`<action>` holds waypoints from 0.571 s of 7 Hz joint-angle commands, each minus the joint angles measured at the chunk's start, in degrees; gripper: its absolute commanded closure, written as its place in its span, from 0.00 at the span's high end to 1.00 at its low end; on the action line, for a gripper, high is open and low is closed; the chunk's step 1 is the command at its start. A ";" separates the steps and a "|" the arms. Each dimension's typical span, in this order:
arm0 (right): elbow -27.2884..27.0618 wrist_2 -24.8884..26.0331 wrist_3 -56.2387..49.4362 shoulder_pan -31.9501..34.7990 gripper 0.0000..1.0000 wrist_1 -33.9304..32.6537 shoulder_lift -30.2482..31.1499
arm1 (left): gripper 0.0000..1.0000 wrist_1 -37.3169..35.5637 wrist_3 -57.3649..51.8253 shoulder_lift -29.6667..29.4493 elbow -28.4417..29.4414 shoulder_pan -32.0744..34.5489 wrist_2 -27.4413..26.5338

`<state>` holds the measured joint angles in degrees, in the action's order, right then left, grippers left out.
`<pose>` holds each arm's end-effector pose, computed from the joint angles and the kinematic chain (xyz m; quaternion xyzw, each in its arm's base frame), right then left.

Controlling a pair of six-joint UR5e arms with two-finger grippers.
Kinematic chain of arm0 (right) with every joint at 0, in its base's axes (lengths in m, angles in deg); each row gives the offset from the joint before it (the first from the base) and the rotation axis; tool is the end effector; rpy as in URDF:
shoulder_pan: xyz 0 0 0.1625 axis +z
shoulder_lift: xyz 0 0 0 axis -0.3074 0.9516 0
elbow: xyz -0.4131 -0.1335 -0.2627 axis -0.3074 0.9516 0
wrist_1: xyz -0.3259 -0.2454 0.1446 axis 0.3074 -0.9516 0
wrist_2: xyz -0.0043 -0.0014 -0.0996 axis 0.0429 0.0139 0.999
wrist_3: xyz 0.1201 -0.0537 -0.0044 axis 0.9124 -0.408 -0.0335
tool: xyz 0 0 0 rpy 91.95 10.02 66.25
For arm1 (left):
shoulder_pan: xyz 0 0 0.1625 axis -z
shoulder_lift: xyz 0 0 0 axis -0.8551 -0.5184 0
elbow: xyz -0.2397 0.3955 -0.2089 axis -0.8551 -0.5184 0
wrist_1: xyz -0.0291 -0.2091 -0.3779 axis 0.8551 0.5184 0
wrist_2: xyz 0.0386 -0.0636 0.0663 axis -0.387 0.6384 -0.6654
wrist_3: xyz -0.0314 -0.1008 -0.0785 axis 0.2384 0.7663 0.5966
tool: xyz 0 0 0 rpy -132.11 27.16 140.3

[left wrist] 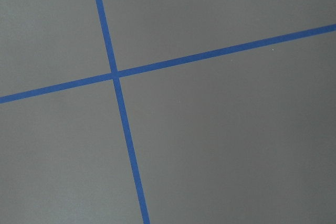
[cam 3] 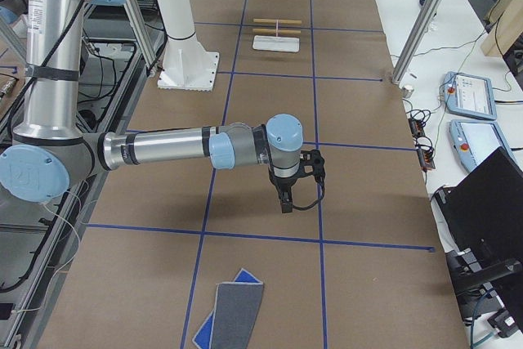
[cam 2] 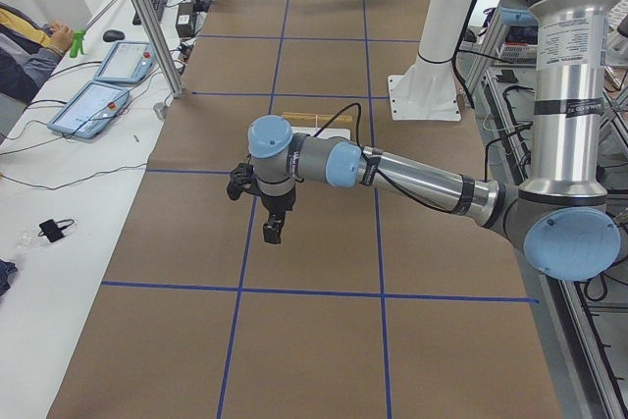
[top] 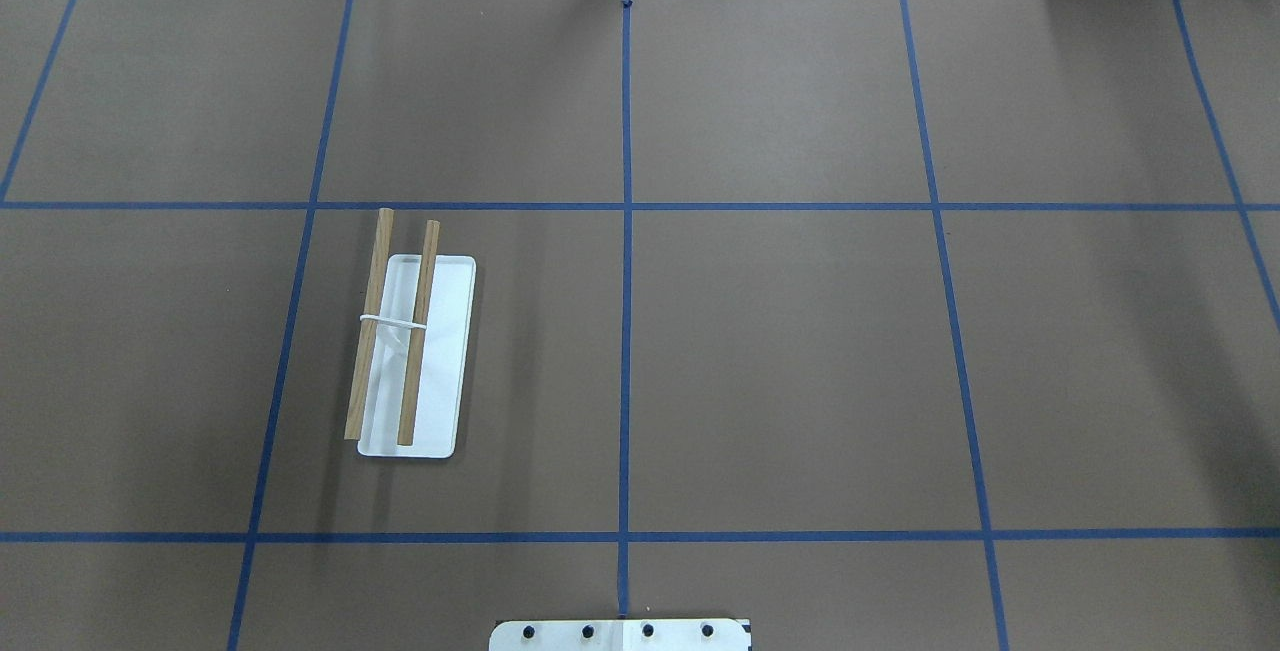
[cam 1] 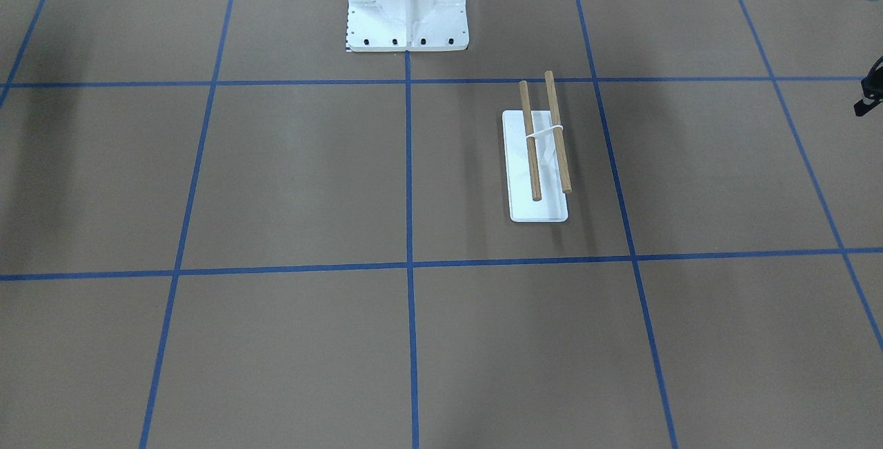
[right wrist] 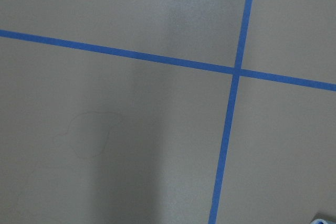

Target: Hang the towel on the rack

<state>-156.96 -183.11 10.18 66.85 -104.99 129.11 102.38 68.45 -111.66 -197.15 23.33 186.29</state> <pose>-0.0014 -0.4549 0.6865 0.0588 -0.3861 -0.0613 0.9185 0.0244 -0.4890 0.6382 0.0520 0.3715 0.0959 0.9220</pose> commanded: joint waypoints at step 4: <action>0.20 0.08 -0.30 1.19 1.00 0.00 0.15 | 0.98 0.02 -0.14 -0.01 -0.06 -0.01 0.00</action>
<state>-156.66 -182.96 10.04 67.53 -105.02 129.26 102.40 68.35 -111.65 -197.19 23.34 186.29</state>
